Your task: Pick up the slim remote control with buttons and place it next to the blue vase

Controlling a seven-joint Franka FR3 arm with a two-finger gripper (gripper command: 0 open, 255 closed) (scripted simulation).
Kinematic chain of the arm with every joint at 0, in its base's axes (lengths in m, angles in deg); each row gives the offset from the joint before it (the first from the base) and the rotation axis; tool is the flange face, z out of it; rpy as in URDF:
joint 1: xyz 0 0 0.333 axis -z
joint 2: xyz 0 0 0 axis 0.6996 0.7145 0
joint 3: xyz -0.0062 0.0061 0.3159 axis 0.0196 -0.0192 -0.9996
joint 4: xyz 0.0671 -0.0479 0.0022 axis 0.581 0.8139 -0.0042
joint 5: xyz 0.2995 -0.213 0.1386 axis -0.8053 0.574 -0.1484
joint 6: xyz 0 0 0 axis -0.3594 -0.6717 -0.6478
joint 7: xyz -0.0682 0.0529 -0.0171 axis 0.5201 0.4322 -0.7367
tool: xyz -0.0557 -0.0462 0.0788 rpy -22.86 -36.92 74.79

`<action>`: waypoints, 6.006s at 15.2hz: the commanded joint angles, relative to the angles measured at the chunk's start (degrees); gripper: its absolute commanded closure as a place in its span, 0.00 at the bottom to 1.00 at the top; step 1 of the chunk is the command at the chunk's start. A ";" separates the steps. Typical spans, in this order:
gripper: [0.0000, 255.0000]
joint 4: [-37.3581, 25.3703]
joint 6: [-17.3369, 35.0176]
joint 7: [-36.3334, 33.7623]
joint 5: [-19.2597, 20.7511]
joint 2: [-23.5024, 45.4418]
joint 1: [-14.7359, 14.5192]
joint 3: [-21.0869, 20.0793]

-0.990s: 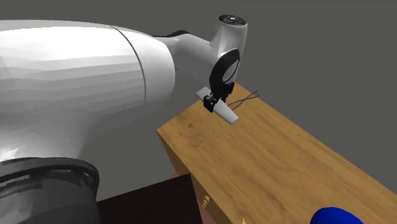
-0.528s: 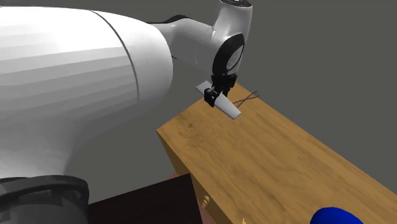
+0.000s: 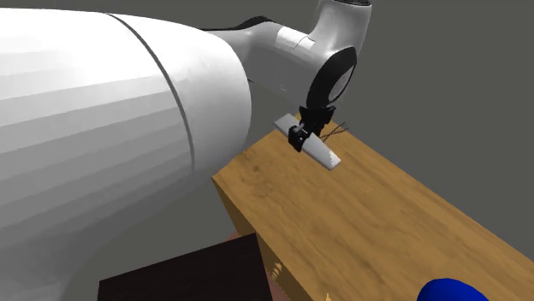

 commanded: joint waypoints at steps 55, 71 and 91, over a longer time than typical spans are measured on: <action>1.00 12.76 17.89 49.10 -16.26 13.50 26.22 11.84; 1.00 13.53 25.84 56.10 -27.07 23.25 33.17 3.18; 0.00 13.56 23.86 54.45 -24.48 20.84 31.33 5.58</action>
